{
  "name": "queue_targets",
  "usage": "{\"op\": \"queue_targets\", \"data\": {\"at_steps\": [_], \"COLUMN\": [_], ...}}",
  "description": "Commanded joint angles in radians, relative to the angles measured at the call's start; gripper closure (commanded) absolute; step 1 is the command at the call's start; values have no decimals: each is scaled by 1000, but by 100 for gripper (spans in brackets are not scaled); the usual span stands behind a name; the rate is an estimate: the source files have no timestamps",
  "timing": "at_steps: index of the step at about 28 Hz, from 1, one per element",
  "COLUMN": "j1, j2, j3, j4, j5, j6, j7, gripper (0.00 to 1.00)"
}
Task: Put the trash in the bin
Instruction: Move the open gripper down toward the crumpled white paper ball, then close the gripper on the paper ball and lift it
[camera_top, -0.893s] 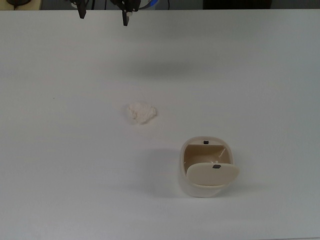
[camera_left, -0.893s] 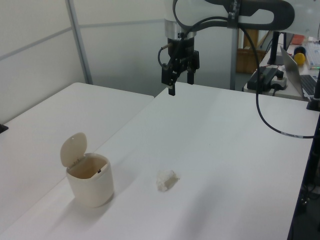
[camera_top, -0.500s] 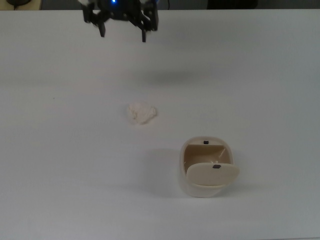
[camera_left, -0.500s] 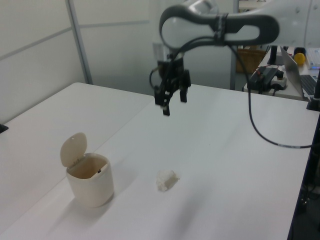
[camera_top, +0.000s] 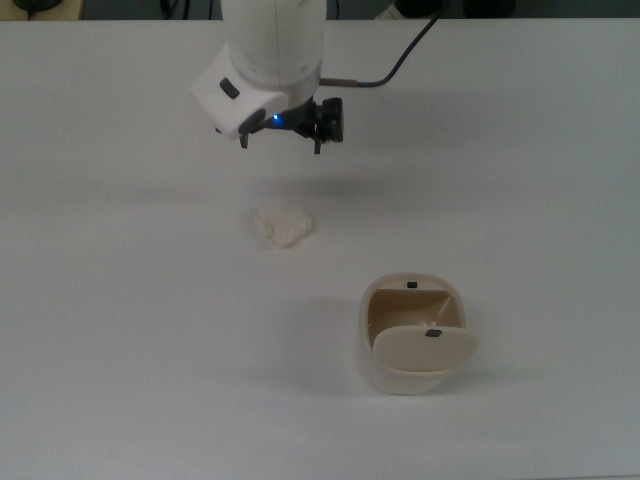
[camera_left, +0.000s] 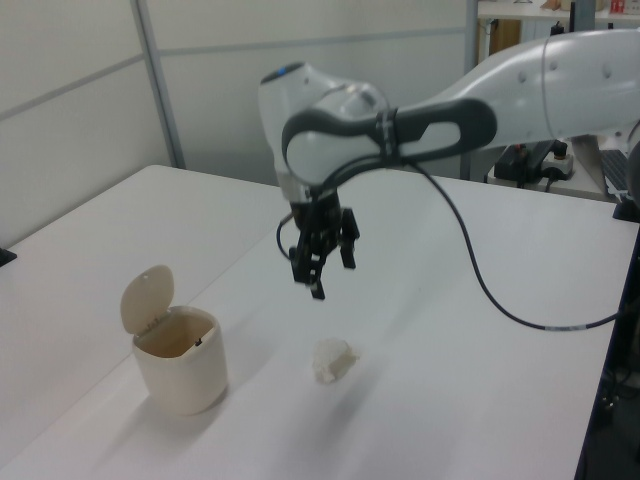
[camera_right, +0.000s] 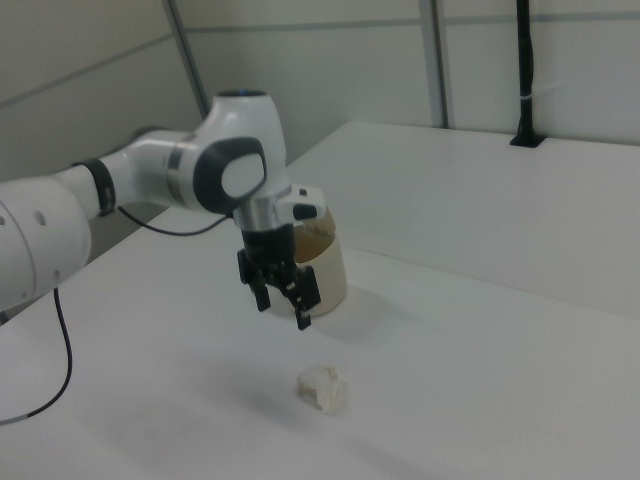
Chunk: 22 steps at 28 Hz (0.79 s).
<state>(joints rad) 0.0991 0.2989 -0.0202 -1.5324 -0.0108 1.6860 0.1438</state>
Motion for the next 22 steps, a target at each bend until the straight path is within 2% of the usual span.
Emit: {"op": "queue_targets", "data": {"at_steps": [1,9,16,18,19,20,22], "j1": [8,10,28,28,27,27,27], "j2": [28,143,190,195,195,197,200], "j3": [6,9,8,8,6,6,6], "j4": [-81,-87,-87,-87,-87,-89,-89], "j5": [-9,-15,-61,-64,-70,-77,-86], "j6": [112,211,255,255,255,255,256], "j7": [-64,-69,-59,-59,-61,-61,-63], "gripper": [0,0,1,15,31,42,56]}}
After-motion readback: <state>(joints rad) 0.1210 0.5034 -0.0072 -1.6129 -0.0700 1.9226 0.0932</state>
